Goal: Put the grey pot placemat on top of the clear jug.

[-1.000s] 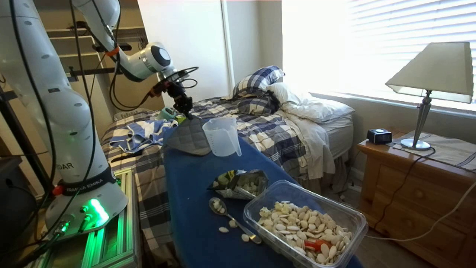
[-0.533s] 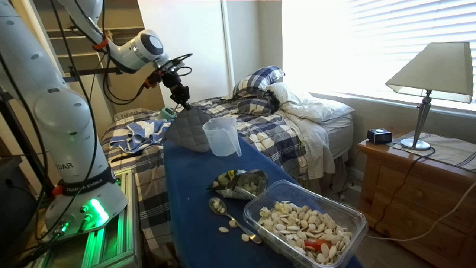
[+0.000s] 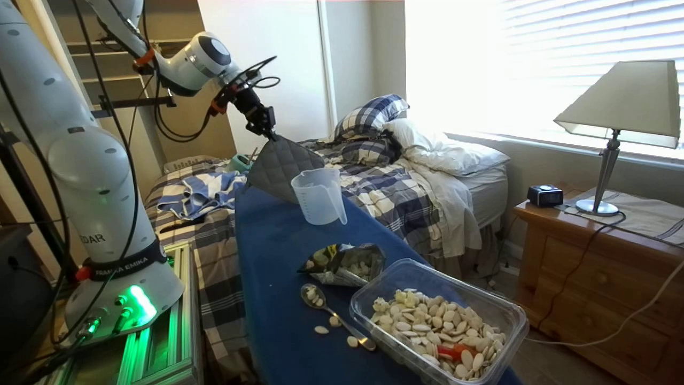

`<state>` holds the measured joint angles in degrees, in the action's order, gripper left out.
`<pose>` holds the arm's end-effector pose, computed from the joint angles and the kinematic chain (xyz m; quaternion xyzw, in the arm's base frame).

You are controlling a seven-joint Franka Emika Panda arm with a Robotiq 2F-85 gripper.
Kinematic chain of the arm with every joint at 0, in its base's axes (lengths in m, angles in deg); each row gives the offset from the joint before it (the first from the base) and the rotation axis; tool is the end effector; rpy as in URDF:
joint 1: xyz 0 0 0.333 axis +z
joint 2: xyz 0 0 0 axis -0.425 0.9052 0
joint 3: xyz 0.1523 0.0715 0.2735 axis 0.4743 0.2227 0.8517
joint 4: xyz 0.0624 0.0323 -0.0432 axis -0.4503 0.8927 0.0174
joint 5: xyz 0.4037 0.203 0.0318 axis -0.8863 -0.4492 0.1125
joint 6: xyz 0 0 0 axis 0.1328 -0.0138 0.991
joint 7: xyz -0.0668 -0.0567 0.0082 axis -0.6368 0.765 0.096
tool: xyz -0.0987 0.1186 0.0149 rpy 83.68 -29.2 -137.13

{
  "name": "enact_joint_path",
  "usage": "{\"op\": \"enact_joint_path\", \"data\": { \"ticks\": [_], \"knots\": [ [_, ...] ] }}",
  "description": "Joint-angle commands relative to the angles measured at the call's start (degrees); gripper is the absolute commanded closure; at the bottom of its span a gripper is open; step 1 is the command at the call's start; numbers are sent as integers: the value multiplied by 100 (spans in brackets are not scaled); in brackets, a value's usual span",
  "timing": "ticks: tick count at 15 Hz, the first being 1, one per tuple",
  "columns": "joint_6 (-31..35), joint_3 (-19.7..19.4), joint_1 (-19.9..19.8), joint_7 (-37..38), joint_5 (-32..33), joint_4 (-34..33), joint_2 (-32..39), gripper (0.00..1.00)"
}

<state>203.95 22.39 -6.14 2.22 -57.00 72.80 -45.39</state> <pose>0.4071 0.3281 0.3356 0.9230 0.2880 0.1539 0.2037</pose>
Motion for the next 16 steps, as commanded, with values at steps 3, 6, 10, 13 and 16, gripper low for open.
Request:
{"op": "enact_joint_path", "data": {
  "ticks": [3, 6, 10, 13, 16],
  "knots": [
    [-918, 187, -51, -985, 750, -794, -19, 97],
    [-1388, 208, -17, -1326, 1221, -1052, -87, 97],
    [-1884, 200, 44, -1652, 1777, -1290, -203, 97],
    [-2209, 231, 97, -1779, 2098, -1387, -272, 97],
    [-2545, 241, 149, -1622, 2101, -1286, -356, 97]
  ]
}}
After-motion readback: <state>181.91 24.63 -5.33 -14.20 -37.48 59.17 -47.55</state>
